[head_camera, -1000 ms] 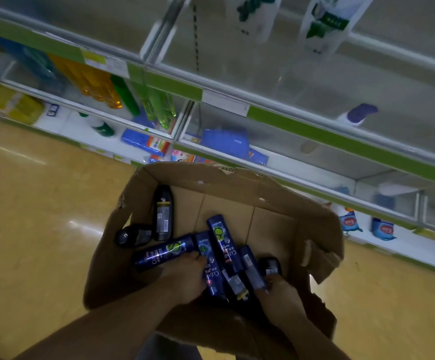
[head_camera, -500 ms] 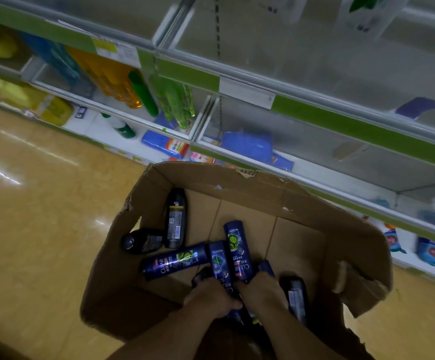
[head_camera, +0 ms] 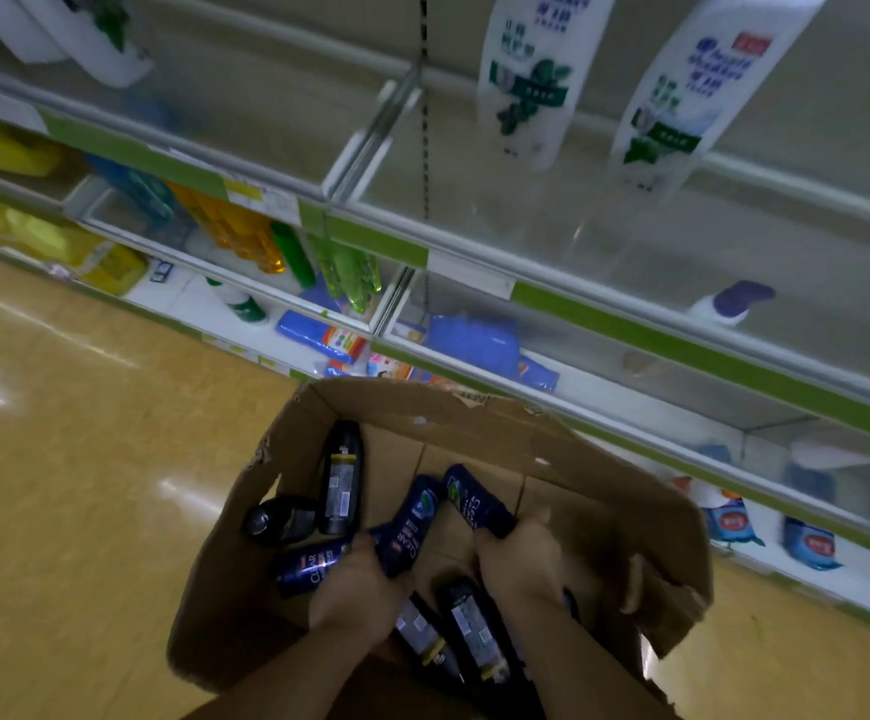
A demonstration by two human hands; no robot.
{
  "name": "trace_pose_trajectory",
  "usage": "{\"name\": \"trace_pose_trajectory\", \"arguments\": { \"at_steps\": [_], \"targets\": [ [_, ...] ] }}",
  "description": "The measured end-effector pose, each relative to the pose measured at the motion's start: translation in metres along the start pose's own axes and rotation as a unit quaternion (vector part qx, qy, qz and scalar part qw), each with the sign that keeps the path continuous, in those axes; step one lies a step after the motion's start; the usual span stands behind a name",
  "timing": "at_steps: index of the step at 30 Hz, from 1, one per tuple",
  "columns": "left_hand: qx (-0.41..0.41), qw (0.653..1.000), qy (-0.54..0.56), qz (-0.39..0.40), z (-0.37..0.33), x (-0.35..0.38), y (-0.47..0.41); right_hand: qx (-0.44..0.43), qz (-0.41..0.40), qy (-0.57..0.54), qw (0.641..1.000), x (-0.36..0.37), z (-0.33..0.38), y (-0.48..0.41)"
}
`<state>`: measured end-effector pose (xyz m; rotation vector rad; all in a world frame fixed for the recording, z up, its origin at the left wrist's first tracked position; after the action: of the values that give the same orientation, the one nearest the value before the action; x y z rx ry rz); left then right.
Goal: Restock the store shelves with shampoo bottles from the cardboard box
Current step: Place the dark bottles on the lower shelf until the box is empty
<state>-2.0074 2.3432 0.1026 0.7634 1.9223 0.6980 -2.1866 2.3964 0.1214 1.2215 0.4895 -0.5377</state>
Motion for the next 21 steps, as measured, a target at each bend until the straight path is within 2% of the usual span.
{"name": "trace_pose_trajectory", "arguments": {
  "at_steps": [6, 14, 17, 19, 21],
  "targets": [
    [0.093, 0.994, -0.027, -0.06, -0.037, -0.061, -0.004, -0.046, -0.033, 0.06, 0.997, -0.038, 0.031, 0.023],
    [0.19, 0.982, 0.012, 0.019, -0.102, -0.124, 0.041, -0.057, -0.055, -0.021, 0.997, -0.11, 0.041, 0.089],
    [0.231, 0.972, 0.028, 0.036, -0.135, -0.15, 0.064, -0.11, -0.062, -0.098, 0.987, -0.141, 0.051, 0.111],
    [0.272, 0.96, 0.052, 0.04, -0.156, -0.167, 0.081, -0.159, -0.046, -0.11, 0.98, -0.163, 0.055, 0.125],
    [0.291, 0.951, 0.093, 0.052, -0.175, -0.18, 0.097, -0.158, -0.056, -0.114, 0.979, -0.182, 0.056, 0.141]
  ]
}}
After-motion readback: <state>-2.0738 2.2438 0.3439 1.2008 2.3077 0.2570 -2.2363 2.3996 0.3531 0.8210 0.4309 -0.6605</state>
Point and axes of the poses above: each hand's wrist, its own y-axis away from the middle knuckle, its own x-axis out of the palm, z = x × y, the point moved 1 cm from there along -y, towards the middle knuckle, and after that the axes turned 8 degrees about x, right-handed, at the moved point
